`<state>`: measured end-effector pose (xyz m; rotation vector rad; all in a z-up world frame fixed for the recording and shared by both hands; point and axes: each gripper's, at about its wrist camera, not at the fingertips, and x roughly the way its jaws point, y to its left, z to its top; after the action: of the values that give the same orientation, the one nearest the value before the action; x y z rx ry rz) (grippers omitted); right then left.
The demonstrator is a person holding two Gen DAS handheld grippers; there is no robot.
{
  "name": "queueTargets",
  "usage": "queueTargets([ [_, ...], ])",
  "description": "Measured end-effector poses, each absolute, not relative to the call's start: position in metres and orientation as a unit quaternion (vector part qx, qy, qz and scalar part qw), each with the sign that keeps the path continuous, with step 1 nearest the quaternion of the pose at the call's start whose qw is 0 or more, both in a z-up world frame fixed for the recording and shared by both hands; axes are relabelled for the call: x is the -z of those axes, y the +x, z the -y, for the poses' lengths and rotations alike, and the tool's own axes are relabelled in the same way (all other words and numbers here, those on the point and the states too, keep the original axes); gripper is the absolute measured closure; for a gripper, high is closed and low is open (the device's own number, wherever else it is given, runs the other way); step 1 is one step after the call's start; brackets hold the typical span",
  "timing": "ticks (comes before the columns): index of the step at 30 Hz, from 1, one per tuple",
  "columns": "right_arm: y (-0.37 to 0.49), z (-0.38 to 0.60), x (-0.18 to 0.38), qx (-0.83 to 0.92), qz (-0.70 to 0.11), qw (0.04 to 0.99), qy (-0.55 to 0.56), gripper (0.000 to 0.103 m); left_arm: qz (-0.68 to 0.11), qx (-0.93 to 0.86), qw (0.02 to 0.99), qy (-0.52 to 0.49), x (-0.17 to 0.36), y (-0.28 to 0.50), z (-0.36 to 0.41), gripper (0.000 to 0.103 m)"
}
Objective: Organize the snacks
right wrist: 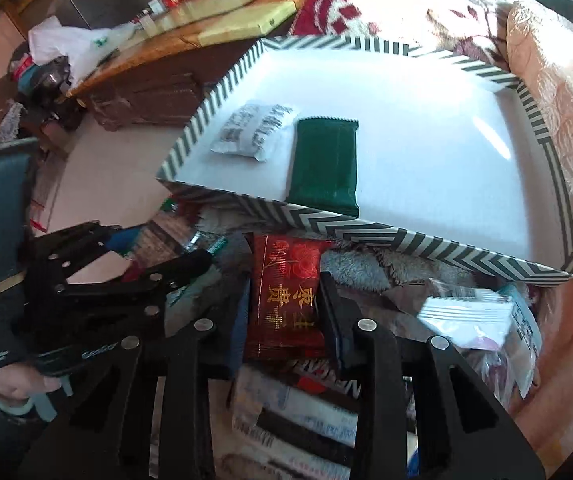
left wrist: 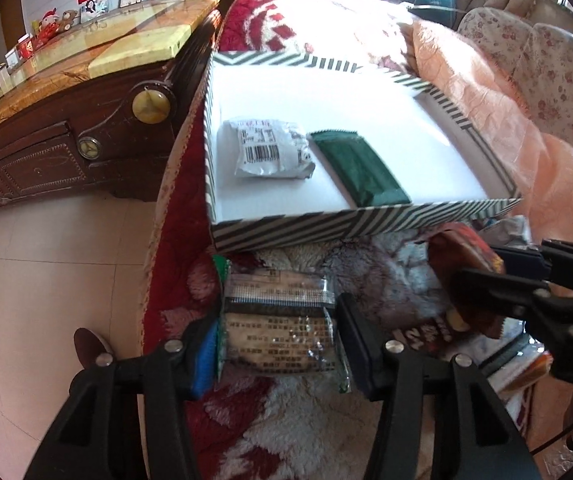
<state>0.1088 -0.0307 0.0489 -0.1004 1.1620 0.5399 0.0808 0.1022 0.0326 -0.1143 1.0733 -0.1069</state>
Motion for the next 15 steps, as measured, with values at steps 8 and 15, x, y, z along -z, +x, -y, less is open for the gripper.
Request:
queueTargets([
  [8, 0.098, 0.051, -0.080, -0.265, -0.514, 0.816, -0.007, 0.072, -0.484, 0.053, 0.872, -0.050, -0.064, 0.079, -0.103, 0.047],
  [15, 0.113, 0.067, -0.097, -0.251, -0.494, 0.832, 0.005, 0.072, -0.469, 0.053, 0.880, -0.050, -0.081, 0.102, -0.096, 0.047],
])
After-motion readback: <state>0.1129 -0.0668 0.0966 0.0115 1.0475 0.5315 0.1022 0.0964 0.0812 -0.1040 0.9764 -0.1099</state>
